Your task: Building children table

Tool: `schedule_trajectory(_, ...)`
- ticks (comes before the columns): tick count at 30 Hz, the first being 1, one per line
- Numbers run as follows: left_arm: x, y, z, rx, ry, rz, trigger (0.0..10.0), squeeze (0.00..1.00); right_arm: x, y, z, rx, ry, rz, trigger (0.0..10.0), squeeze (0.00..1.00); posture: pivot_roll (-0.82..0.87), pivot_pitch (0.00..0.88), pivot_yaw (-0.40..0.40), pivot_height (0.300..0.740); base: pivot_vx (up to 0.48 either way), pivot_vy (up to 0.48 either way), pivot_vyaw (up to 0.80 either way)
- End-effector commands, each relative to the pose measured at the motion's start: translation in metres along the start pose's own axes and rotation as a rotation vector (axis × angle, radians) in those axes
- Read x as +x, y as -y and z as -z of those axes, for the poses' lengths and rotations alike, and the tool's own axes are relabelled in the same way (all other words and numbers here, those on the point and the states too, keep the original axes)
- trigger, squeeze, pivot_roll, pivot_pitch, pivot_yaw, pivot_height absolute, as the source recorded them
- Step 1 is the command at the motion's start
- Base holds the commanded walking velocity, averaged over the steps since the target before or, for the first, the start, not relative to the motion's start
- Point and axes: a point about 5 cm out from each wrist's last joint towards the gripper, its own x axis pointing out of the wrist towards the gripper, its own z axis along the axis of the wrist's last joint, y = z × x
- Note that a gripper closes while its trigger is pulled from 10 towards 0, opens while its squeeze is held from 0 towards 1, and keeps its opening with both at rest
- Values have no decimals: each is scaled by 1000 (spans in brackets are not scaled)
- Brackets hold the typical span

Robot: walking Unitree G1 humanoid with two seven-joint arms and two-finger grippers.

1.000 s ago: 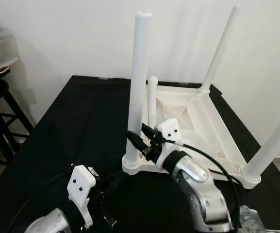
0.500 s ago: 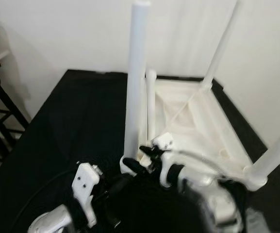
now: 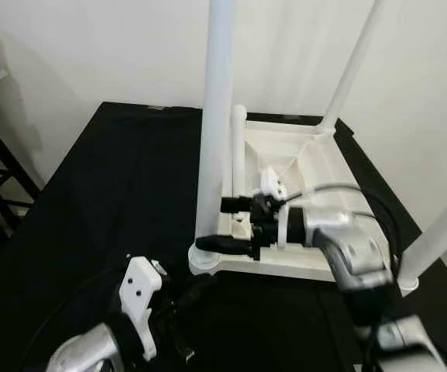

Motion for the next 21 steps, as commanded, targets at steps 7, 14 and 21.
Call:
schedule_trajectory(7,-3,2,3,-5,-10,-11,10000,0,6,21,-19,18,42,-94,0,0,125,46,-118,740,0,0,0)
schedule_trajectory(14,-2,4,1,-5,-3,-12,10000,0,3,21,-16,39,46,-189,0,0,105,63,-123,740,0,0,0)
schedule_trajectory(21,0,7,0,-6,2,-9,10000,0,-5,24,-3,6,32,-66,0,0,89,83,-122,740,0,0,0)
